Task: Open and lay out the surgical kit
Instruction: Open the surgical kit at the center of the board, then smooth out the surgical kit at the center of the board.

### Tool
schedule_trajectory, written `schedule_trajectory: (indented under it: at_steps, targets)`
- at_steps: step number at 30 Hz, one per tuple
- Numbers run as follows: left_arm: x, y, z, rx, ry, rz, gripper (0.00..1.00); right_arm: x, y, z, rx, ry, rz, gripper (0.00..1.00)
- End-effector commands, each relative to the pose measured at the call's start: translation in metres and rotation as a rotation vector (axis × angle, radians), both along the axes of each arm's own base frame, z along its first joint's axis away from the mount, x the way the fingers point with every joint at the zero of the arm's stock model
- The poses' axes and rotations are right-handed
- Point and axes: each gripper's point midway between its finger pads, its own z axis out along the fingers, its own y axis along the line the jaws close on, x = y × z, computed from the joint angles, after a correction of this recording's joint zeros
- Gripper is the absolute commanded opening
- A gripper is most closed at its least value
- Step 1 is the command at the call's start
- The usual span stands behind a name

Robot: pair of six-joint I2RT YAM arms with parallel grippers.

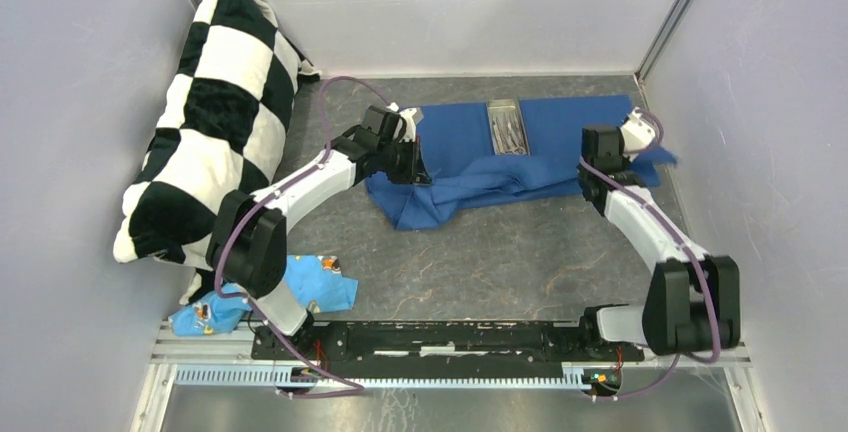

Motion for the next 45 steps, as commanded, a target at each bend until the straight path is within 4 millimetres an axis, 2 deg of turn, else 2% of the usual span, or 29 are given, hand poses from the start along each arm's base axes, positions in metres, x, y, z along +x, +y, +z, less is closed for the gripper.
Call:
schedule_trajectory:
  at_steps: [1, 4, 5, 10, 11, 13, 15, 17, 18, 20, 23, 25, 28, 30, 32, 35, 38, 40, 45]
  targets:
    - [-0.035, 0.018, 0.007, 0.009, -0.005, -0.021, 0.02, -0.051, -0.017, -0.002, -0.058, 0.004, -0.057, 0.00]
    - [-0.061, 0.028, 0.007, -0.012, 0.012, -0.022, 0.02, -0.086, -0.025, -0.010, -0.076, 0.015, -0.081, 0.00]
    - [-0.067, 0.028, 0.013, -0.032, 0.006, -0.031, 0.02, -0.096, -0.025, -0.014, -0.068, 0.019, -0.083, 0.00]
    - [-0.116, 0.045, 0.009, -0.074, 0.057, -0.044, 0.02, -0.157, -0.022, -0.044, 0.011, 0.101, -0.112, 0.02]
    - [-0.124, 0.050, 0.008, -0.078, 0.063, -0.033, 0.02, -0.167, -0.020, -0.048, 0.032, 0.114, -0.113, 0.05]
    - [-0.141, 0.059, 0.004, -0.086, 0.081, -0.004, 0.04, -0.187, -0.013, -0.055, 0.092, 0.128, -0.112, 0.19]
    - [-0.155, 0.067, 0.007, -0.103, 0.086, 0.027, 0.10, -0.200, -0.003, -0.056, 0.163, 0.101, -0.085, 0.29]
    - [-0.161, 0.071, 0.027, -0.136, 0.060, 0.056, 0.23, -0.206, 0.007, -0.048, 0.225, 0.050, -0.055, 0.34]
    - [-0.164, 0.076, 0.038, -0.140, 0.050, 0.075, 0.33, -0.208, 0.010, -0.040, 0.254, 0.006, -0.047, 0.34]
    - [-0.168, 0.090, 0.057, -0.121, 0.013, 0.140, 0.43, -0.210, 0.016, -0.022, 0.288, -0.084, -0.014, 0.41]
    - [-0.170, 0.111, 0.089, -0.115, -0.100, 0.217, 0.59, -0.205, 0.019, 0.022, 0.225, -0.186, 0.107, 0.57]
    - [-0.165, 0.122, 0.112, -0.128, -0.191, 0.278, 0.74, -0.194, 0.023, 0.048, 0.123, -0.193, 0.225, 0.66]
    - [-0.148, 0.123, 0.133, -0.177, -0.300, 0.322, 0.87, -0.166, 0.034, 0.065, 0.016, -0.149, 0.391, 0.75]
    - [-0.133, 0.111, 0.138, -0.209, -0.324, 0.310, 0.92, -0.143, 0.050, 0.067, -0.007, -0.123, 0.514, 0.78]
    - [-0.111, 0.094, 0.130, -0.210, -0.301, 0.291, 0.97, -0.118, 0.068, 0.062, -0.006, -0.102, 0.634, 0.82]
    - [-0.077, 0.068, 0.126, -0.212, -0.270, 0.265, 1.00, -0.084, 0.077, 0.050, -0.023, -0.053, 0.703, 0.89]
    - [-0.039, 0.045, 0.117, -0.192, -0.257, 0.243, 1.00, -0.049, 0.072, 0.038, -0.065, 0.023, 0.694, 0.97]
    - [-0.014, 0.035, 0.106, -0.142, -0.235, 0.246, 1.00, -0.030, 0.068, 0.026, -0.087, 0.079, 0.685, 0.98]
    - [0.045, 0.014, 0.083, -0.044, -0.216, 0.251, 1.00, 0.018, 0.056, 0.013, -0.171, 0.143, 0.663, 0.98]
